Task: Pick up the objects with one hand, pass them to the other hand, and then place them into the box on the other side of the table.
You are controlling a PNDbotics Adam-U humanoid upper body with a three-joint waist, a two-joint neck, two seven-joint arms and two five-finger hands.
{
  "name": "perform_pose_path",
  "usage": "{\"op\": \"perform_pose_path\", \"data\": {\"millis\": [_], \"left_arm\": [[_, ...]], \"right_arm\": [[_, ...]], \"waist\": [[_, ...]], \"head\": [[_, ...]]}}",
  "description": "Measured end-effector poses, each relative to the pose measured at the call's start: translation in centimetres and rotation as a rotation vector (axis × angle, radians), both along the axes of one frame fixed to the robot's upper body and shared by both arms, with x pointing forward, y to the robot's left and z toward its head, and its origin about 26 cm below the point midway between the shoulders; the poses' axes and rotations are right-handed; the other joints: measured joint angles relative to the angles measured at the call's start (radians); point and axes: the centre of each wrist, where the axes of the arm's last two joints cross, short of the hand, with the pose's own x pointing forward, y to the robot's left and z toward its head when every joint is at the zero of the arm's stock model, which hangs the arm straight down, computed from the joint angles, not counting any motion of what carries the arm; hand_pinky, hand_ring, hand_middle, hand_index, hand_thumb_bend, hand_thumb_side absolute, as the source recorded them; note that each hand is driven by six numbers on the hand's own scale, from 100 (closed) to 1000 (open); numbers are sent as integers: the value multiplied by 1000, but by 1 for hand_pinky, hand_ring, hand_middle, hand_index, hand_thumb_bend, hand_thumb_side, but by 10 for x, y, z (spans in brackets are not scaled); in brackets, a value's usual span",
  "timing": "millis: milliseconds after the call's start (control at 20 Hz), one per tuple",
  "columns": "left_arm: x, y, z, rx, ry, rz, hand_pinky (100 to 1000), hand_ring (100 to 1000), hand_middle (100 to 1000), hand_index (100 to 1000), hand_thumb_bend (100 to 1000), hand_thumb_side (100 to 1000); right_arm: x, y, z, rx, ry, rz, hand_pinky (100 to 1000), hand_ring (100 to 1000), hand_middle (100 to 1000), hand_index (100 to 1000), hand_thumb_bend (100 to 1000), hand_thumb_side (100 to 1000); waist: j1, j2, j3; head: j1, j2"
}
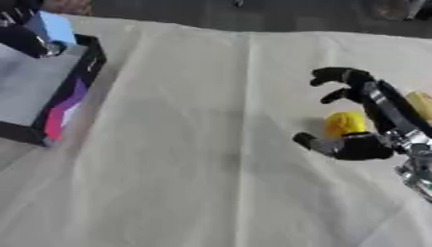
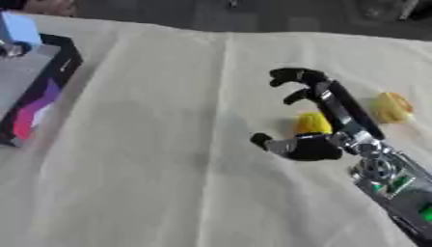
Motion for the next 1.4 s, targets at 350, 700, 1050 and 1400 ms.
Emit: {"op": "perform_pose_path", "data": {"millis": [350,700,1050,1400], "left_arm": [[19,22,-19,1,-4,125,765,679,531,615,446,100],[33,35,-40,30,38,179,837,808,707,795,612,100],[36,43,-40,80,51,197,895,881,769,871,857,521],[35,44,-34,89,-6,206,872,865,764,863,662,512]], "right_arm": [[2,1,4,56,-47,4,652,876,700,828,601,100],[2,0,4,73,-65,5,652,875,699,827,601,100],[2,-1,4,77,-66,0,654,876,702,828,602,100],[1,-9,4,52,-41,-54,663,870,733,840,611,100]], "waist": [[-17,11,-6],[-24,17,-17],[-24,17,-13],[-24,16,-14]], "head": [[22,-15],[28,-18],[-13,-12],[-182,37]]}}
